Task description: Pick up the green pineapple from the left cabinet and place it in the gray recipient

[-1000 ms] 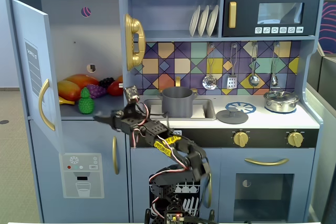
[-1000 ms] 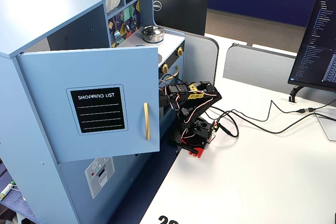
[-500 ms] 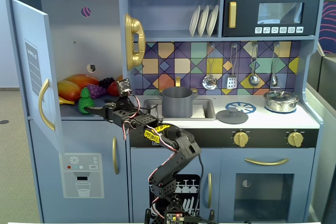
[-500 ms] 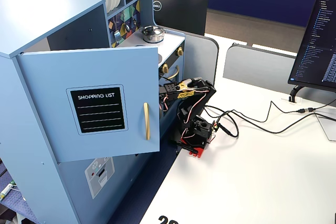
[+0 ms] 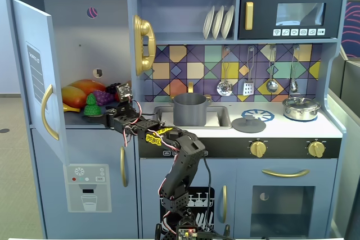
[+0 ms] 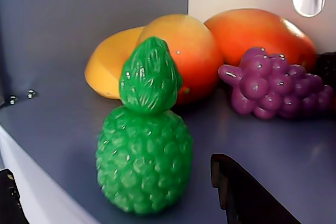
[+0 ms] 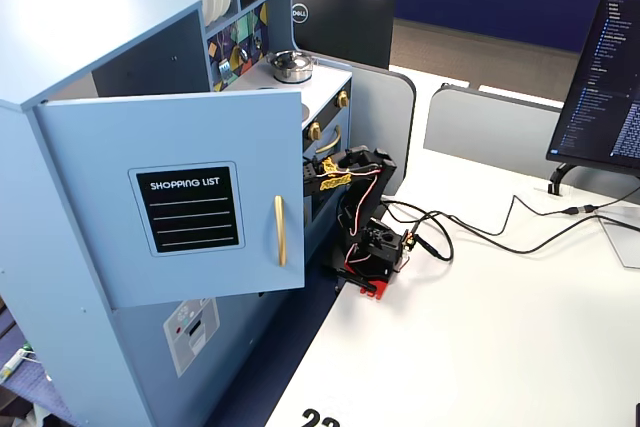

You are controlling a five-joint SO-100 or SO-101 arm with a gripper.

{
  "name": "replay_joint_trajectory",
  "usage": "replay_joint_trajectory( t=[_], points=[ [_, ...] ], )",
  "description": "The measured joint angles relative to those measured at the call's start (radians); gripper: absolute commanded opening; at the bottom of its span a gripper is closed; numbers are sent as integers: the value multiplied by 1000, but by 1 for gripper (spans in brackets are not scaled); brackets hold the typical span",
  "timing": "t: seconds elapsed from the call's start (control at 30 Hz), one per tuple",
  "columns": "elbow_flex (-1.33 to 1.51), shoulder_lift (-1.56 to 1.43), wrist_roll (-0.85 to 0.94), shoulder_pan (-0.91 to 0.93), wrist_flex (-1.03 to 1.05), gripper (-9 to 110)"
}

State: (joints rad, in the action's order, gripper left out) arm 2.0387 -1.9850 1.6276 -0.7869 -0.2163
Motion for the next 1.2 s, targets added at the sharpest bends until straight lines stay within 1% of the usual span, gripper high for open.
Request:
replay_joint_trajectory(
  t=[0.77, 0.8, 0.87, 0.9, 0.97, 1.0, 1.2],
  points=[
    [-264, 298, 8, 2, -23, 39],
    [-272, 305, 9, 2, -23, 38],
    [-291, 325, 9, 2, -23, 28],
    [-298, 334, 17, -2, -23, 23],
    [-302, 344, 28, -6, -23, 4],
    [-302, 345, 34, -11, -23, 0],
    [-302, 345, 38, -35, -26, 0]
  ],
)
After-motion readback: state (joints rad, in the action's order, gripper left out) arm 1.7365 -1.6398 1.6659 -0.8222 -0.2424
